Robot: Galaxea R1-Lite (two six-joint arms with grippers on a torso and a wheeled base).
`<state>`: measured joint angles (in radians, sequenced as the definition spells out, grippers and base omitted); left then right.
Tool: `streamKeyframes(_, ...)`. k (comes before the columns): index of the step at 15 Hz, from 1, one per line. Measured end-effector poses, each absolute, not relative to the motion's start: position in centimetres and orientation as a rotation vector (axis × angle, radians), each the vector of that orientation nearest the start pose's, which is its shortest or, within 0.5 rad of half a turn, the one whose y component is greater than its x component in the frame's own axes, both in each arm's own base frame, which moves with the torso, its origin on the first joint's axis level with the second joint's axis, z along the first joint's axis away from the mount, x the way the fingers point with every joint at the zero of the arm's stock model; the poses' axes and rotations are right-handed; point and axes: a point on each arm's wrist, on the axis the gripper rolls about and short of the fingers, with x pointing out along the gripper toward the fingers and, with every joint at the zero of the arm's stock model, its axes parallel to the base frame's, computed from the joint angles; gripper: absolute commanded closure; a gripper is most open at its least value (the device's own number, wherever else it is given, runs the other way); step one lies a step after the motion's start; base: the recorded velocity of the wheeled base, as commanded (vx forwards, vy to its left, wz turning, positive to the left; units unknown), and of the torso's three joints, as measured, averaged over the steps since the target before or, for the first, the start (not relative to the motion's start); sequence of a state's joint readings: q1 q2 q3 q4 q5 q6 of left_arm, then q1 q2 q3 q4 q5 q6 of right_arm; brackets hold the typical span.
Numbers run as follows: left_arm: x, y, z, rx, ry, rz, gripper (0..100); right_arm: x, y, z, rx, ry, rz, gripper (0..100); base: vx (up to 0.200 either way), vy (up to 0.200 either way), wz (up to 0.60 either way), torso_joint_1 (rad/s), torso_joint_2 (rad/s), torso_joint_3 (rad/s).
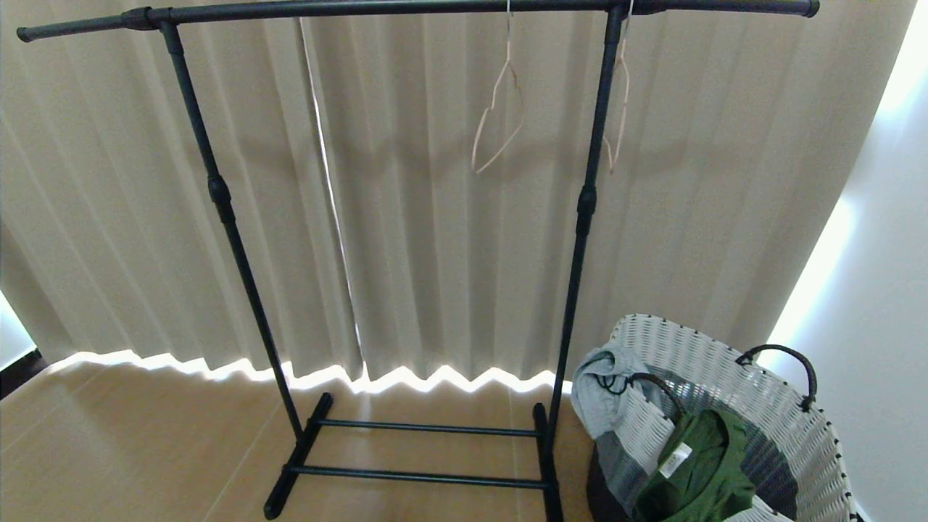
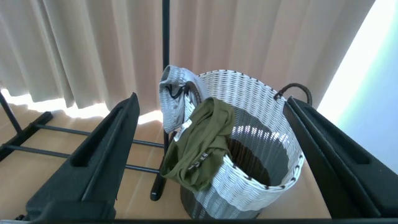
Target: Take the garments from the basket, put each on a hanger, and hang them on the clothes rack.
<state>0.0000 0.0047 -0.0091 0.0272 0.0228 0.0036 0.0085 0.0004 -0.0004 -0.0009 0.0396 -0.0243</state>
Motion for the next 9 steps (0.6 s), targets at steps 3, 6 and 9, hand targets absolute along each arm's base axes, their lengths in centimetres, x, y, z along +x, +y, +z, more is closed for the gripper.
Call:
streamKeyframes(3,-2.31,0.05,7.5,0.012,0.025,0.023,0,-2.28,0.07,7.56,-0.024,-0.001,0.048,0,0.0,0.0,0.0,0.0,0.0,0.0)
streamKeyframes(6,-2.3,0.05,7.48,0.019,0.027,0.023,0,-2.28,0.07,7.56,-0.024,-0.001,0.048,0,0.2,0.0,0.0,0.001,0.0,0.004)
streamKeyframes(9,-2.3,0.05,7.48,0.02,0.027,0.021,0,-2.28,0.07,7.57,-0.023,-0.002,0.048,0,0.2,0.0,0.0,0.001,0.0,0.007)
